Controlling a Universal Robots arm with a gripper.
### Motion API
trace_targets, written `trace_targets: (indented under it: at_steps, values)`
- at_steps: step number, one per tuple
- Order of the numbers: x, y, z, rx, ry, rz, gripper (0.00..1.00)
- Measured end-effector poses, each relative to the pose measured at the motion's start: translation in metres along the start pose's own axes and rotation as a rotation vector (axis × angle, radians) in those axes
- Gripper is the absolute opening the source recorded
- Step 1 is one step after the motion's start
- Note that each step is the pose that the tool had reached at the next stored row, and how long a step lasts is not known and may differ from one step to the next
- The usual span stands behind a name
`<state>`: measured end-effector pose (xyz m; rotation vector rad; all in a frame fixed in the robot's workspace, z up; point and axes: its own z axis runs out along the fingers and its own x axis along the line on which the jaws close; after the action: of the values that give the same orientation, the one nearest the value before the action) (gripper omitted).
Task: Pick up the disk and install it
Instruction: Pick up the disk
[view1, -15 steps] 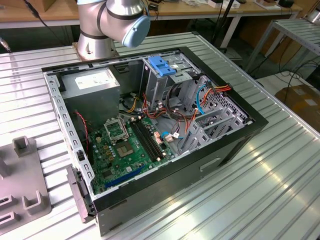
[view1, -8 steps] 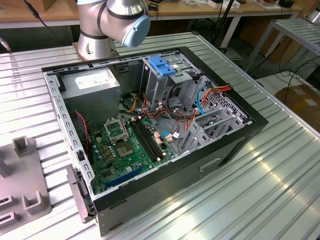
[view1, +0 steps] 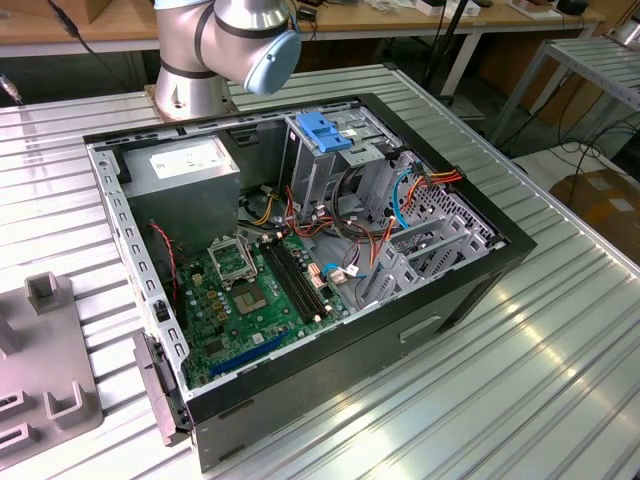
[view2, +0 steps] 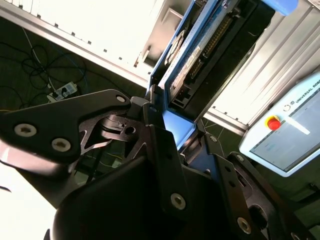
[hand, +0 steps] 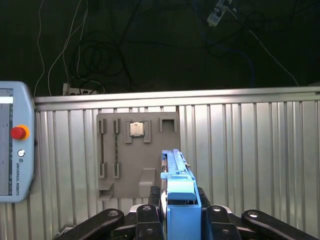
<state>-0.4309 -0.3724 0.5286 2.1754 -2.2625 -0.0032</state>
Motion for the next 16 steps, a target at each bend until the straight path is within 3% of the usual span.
trace_targets:
  at_steps: [16]
  values:
    - [-0.0004, -0.0091, -0.0001, -0.0001, 0.0001, 0.0, 0.37]
